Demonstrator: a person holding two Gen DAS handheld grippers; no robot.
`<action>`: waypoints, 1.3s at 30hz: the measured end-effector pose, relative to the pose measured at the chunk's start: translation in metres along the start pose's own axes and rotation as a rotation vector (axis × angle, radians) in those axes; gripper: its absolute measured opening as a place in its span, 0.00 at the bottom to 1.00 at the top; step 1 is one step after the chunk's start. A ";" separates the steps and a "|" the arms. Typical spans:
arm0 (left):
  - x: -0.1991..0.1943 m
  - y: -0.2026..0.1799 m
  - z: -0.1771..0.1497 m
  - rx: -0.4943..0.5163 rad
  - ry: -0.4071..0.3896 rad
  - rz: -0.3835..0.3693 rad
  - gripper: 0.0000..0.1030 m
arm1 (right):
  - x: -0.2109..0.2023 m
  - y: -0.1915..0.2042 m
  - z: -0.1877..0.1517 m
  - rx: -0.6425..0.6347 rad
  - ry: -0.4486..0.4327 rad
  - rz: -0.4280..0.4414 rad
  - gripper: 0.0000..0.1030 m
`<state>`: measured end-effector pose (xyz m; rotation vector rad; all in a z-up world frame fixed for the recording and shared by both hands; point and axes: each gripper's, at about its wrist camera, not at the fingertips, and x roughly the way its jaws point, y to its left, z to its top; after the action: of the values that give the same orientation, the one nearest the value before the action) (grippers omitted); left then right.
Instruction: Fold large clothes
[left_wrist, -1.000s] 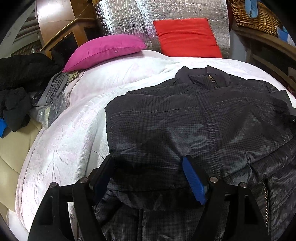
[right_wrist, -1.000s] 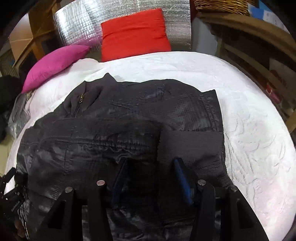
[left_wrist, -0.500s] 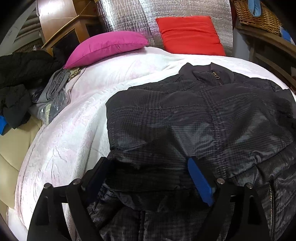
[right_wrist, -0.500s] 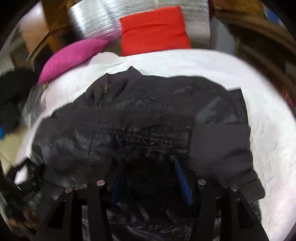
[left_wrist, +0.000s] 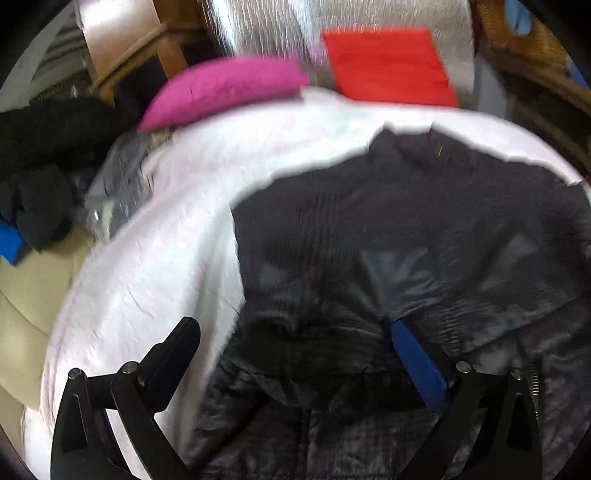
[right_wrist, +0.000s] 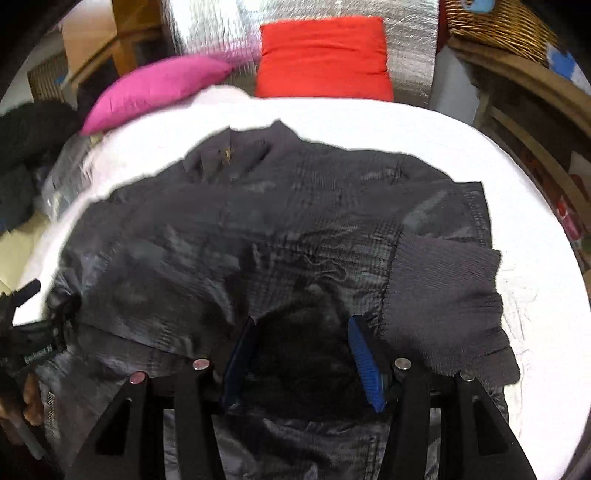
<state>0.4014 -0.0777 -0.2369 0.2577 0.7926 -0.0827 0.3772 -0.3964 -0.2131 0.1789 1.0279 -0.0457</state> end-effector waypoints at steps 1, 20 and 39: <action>-0.009 0.005 0.002 -0.020 -0.037 -0.014 1.00 | -0.006 0.000 0.002 0.012 -0.025 0.016 0.55; 0.013 0.036 0.013 -0.142 0.018 -0.049 1.00 | -0.034 -0.044 0.018 0.155 -0.101 0.181 0.55; 0.055 0.022 0.017 -0.056 0.107 0.009 1.00 | -0.002 -0.106 0.021 0.344 -0.039 0.046 0.51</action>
<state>0.4558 -0.0595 -0.2599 0.2141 0.8987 -0.0381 0.3814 -0.5045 -0.2142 0.5122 0.9712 -0.1843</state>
